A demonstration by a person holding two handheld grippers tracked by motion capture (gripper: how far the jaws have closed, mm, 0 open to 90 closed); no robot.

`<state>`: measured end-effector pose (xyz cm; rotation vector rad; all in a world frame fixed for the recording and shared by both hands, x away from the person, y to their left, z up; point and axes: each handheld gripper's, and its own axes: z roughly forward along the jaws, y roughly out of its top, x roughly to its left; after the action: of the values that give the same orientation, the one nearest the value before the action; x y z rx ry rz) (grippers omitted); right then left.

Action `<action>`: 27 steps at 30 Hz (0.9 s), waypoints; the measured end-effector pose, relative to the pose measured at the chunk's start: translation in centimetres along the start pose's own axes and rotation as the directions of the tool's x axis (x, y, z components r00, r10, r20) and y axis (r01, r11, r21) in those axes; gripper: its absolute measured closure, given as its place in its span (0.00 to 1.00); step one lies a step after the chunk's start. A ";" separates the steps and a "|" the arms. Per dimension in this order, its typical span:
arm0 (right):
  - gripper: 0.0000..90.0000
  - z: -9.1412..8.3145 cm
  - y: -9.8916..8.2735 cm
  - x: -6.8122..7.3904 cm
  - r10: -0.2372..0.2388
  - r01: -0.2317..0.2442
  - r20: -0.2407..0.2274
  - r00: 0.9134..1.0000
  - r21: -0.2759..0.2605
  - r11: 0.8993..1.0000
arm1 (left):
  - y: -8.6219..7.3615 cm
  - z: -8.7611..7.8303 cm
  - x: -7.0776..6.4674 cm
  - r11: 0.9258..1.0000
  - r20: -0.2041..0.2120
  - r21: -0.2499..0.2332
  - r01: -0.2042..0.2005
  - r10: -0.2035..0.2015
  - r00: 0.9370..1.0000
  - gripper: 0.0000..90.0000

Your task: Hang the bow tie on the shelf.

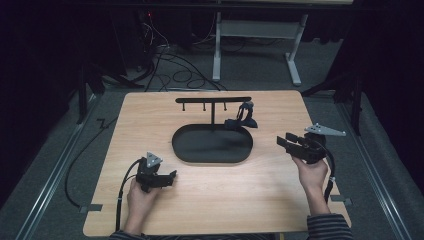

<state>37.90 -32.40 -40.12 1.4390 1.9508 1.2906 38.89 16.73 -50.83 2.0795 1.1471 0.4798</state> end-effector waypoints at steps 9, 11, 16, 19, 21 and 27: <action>0.60 -0.2 -1.0 0.1 -0.009 0.008 0.015 1.000 0.020 1.000 | 0.0 0.0 0.0 1.000 0.000 0.000 0.000 0.000 1.000 0.17; 0.60 -0.2 -1.3 0.0 -0.007 0.007 0.012 1.000 0.021 1.000 | 0.0 0.0 0.0 1.000 0.000 0.000 0.000 0.000 1.000 0.17; 0.60 -0.3 -1.8 0.0 0.005 -0.005 0.007 1.000 0.019 1.000 | 0.0 0.0 0.0 1.000 0.000 0.000 0.000 0.000 1.000 0.18; 0.60 -0.4 -2.6 0.1 0.014 -0.014 0.000 1.000 0.023 1.000 | 0.0 0.0 0.0 1.000 0.000 0.000 0.000 0.000 1.000 0.18; 0.60 -0.3 -2.8 0.0 0.016 -0.016 0.000 1.000 0.024 1.000 | 0.0 0.0 0.0 1.000 0.000 0.000 0.000 0.000 1.000 0.17; 0.60 0.0 -3.9 -0.1 0.040 -0.039 -0.009 0.999 0.032 0.999 | 0.0 0.0 0.0 1.000 0.000 0.000 0.000 0.000 1.000 0.17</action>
<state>35.85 -32.66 -43.46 1.4967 1.9670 1.2907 38.88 16.73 -50.83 2.0800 1.1472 0.4800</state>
